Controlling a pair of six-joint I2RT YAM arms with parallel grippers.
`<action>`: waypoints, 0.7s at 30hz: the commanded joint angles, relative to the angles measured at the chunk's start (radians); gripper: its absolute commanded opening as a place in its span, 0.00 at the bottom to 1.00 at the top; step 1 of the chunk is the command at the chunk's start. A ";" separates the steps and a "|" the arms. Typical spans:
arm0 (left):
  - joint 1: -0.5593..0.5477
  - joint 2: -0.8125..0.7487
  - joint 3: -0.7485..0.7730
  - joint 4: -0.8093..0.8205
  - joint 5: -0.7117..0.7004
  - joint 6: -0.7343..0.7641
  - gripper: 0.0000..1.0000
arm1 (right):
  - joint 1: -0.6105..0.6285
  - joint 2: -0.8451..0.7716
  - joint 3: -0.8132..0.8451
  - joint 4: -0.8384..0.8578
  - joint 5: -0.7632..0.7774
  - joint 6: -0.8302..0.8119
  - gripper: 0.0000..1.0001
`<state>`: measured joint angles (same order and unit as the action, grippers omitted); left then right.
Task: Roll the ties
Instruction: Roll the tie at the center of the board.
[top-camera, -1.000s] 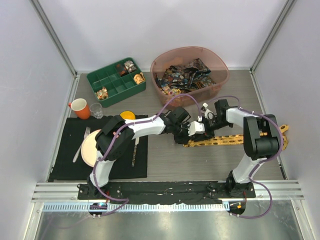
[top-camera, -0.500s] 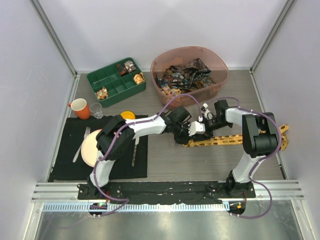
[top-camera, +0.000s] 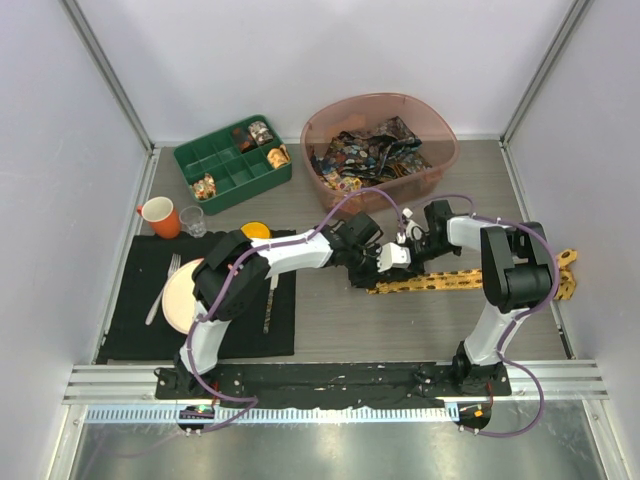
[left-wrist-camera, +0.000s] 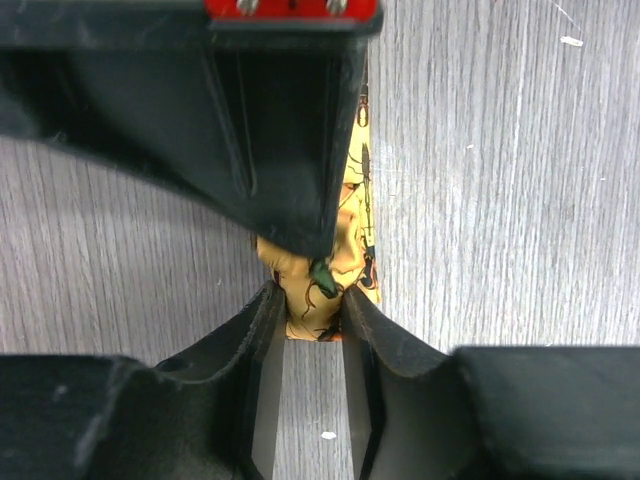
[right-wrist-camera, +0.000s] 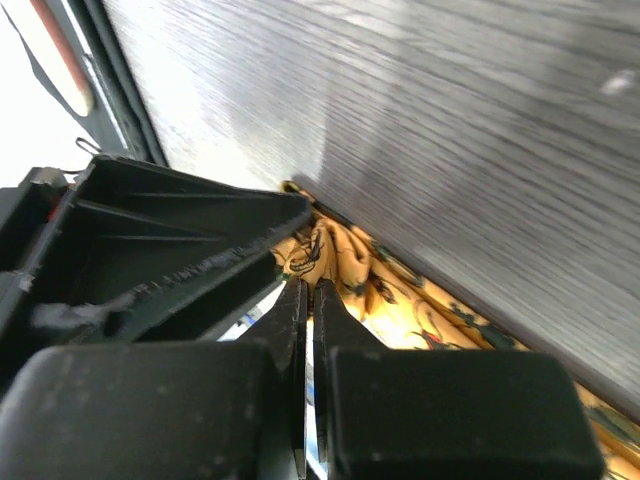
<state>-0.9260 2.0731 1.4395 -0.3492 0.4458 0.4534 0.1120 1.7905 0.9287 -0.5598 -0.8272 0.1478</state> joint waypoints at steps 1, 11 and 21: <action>-0.005 0.019 -0.004 -0.062 -0.033 0.010 0.38 | -0.032 -0.005 0.019 -0.045 0.065 -0.068 0.01; 0.012 -0.068 -0.059 0.105 0.007 -0.087 0.77 | -0.061 0.001 -0.008 -0.055 0.068 -0.125 0.01; -0.037 0.014 0.012 0.144 -0.083 -0.099 0.87 | -0.069 0.001 -0.014 -0.028 0.020 -0.106 0.01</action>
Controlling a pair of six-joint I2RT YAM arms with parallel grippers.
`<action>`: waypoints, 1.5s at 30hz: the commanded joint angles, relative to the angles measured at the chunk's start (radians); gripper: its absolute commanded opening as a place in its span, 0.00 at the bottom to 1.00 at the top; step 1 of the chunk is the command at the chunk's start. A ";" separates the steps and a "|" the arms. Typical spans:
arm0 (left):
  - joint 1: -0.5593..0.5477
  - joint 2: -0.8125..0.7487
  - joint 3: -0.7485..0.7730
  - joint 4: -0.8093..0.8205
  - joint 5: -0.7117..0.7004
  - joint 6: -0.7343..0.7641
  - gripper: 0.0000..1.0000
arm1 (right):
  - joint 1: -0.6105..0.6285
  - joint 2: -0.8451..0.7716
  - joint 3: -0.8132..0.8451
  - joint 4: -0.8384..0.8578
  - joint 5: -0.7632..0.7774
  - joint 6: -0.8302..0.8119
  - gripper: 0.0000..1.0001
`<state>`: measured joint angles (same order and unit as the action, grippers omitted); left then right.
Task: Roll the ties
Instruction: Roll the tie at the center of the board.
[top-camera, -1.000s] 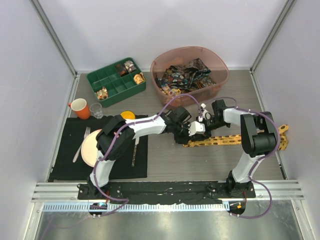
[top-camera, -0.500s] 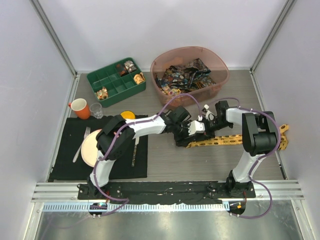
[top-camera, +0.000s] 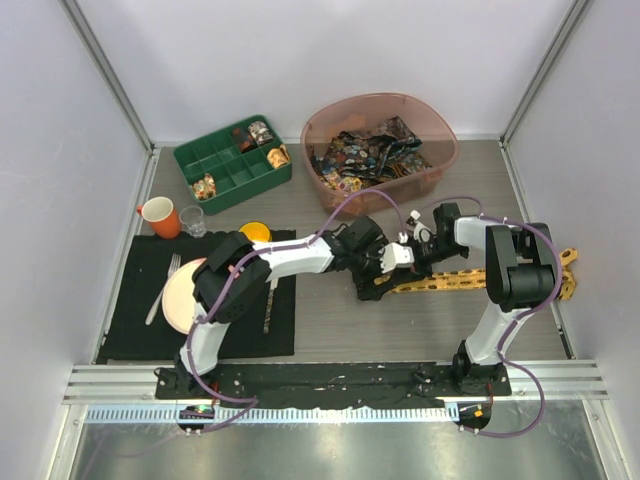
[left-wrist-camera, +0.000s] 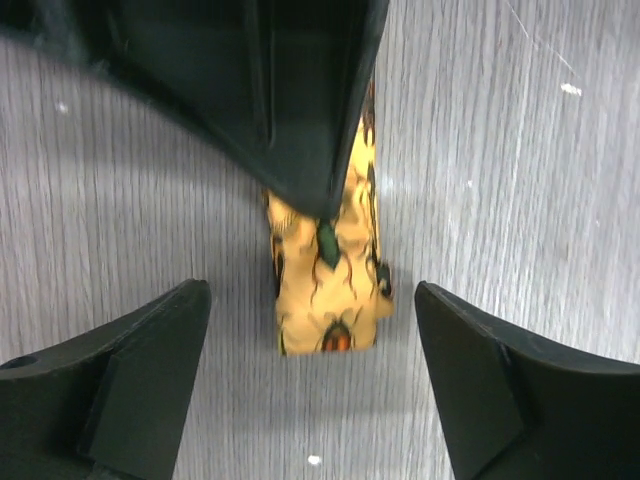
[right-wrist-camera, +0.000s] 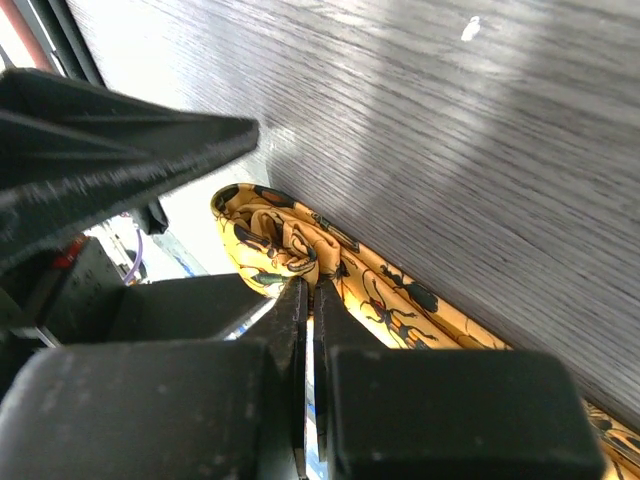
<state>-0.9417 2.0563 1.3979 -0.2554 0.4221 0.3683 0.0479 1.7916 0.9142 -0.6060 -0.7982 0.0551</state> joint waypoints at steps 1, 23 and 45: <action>-0.022 0.039 0.059 0.041 -0.066 -0.005 0.86 | -0.005 -0.003 0.002 0.017 -0.015 -0.012 0.01; 0.007 -0.110 -0.165 -0.105 -0.121 0.097 0.31 | 0.079 0.038 0.025 0.049 0.010 0.046 0.01; 0.110 -0.159 -0.304 0.251 0.138 0.014 0.72 | 0.098 0.091 0.022 0.038 0.209 0.052 0.01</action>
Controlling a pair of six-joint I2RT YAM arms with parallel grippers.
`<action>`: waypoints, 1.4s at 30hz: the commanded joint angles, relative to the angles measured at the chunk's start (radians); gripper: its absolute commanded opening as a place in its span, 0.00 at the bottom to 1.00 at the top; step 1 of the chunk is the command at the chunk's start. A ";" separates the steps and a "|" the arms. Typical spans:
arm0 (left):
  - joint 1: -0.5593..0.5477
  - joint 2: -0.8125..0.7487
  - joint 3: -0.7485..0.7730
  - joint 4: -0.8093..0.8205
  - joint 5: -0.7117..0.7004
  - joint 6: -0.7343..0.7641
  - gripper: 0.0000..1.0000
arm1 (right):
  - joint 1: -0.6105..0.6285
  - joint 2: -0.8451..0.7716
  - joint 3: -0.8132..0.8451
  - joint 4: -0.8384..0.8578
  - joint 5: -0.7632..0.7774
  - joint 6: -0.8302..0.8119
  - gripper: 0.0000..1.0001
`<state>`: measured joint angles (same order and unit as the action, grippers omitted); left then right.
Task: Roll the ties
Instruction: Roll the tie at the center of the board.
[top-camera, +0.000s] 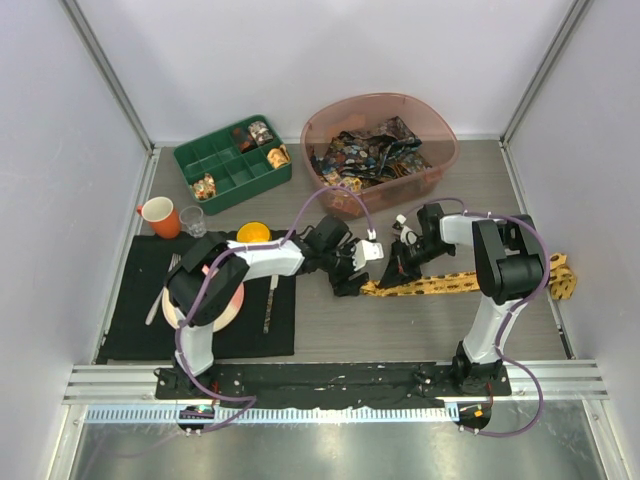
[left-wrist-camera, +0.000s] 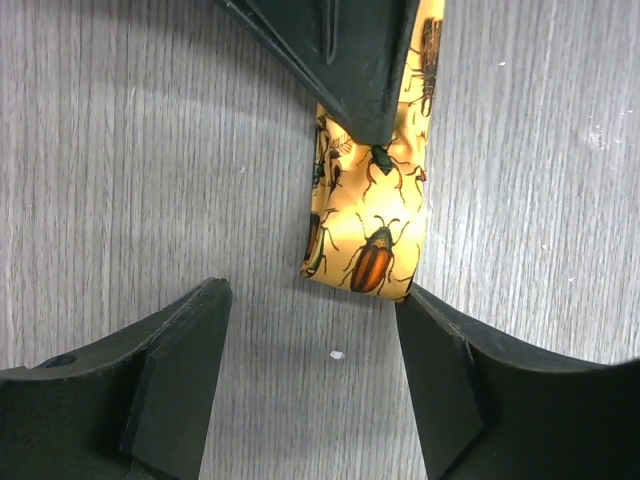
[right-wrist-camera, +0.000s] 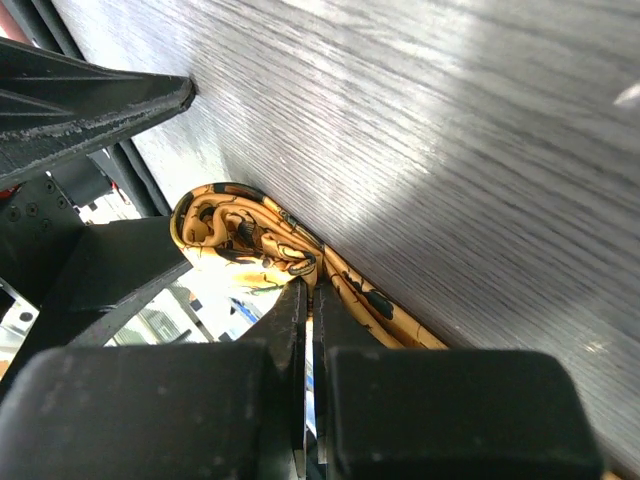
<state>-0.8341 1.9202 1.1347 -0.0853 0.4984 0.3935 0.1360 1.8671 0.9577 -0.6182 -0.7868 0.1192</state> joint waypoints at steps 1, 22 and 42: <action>0.004 -0.020 -0.042 0.106 0.065 -0.010 0.72 | 0.016 0.014 -0.030 0.064 0.196 0.008 0.01; -0.042 -0.032 -0.012 0.160 0.135 -0.082 0.40 | 0.070 0.032 -0.089 0.209 0.199 0.054 0.01; -0.092 0.092 0.083 0.226 0.048 -0.065 0.39 | 0.071 0.035 -0.123 0.233 0.178 0.037 0.01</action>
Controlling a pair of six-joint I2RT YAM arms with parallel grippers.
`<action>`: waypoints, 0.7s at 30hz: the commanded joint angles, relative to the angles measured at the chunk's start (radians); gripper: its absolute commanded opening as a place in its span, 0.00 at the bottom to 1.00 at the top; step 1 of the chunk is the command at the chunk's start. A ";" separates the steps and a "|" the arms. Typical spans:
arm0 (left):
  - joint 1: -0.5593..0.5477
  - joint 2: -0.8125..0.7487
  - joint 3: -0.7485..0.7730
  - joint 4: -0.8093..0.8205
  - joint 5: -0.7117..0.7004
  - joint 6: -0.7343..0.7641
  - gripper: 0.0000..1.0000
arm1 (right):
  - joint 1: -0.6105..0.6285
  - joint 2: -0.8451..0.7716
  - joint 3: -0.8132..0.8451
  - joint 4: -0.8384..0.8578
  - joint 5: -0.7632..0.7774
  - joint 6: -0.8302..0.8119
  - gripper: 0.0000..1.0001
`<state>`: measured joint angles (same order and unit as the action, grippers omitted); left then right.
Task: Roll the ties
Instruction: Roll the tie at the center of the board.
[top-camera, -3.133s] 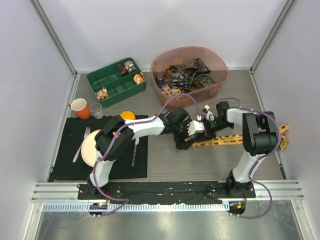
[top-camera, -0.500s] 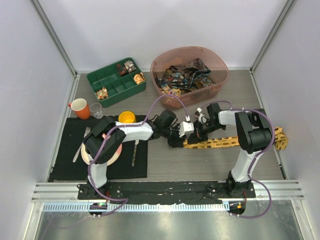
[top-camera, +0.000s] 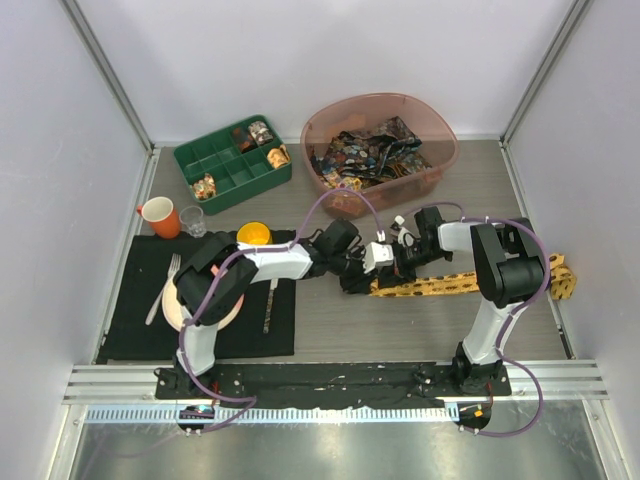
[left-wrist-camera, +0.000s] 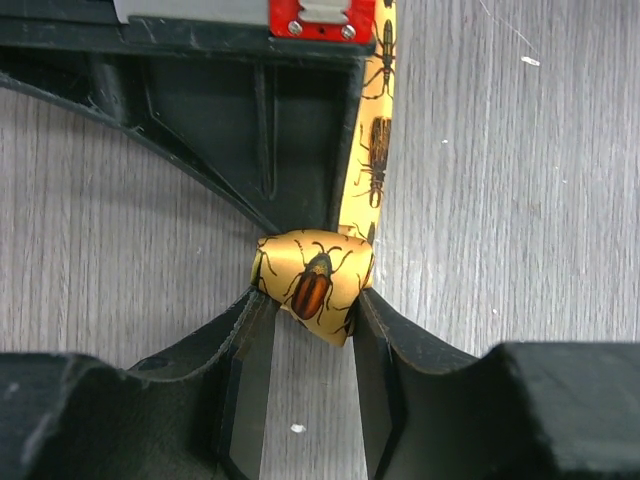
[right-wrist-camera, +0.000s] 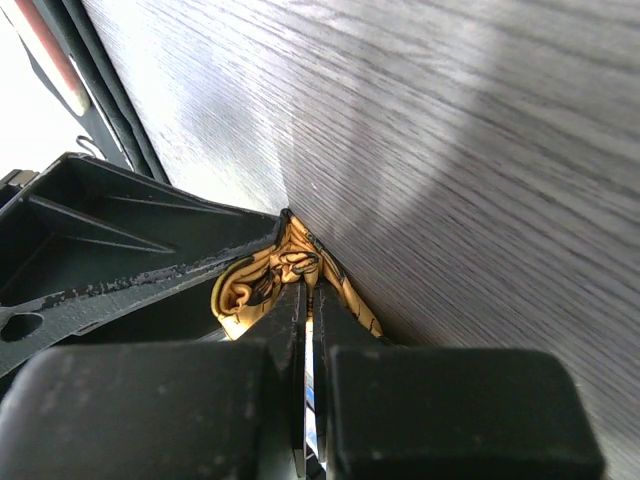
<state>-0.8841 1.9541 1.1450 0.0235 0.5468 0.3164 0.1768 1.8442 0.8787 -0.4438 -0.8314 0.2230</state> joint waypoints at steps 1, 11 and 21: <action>-0.041 0.068 0.078 0.102 -0.001 0.019 0.38 | 0.030 0.058 -0.043 0.057 0.221 -0.067 0.01; -0.001 -0.027 0.024 -0.011 0.033 0.148 0.68 | 0.030 0.056 -0.029 0.036 0.216 -0.077 0.01; 0.030 -0.009 0.078 -0.114 0.099 0.207 0.68 | 0.032 0.061 -0.027 0.047 0.218 -0.082 0.01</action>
<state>-0.8589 1.9697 1.1927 -0.0792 0.5999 0.4892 0.1776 1.8465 0.8799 -0.4442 -0.8368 0.2127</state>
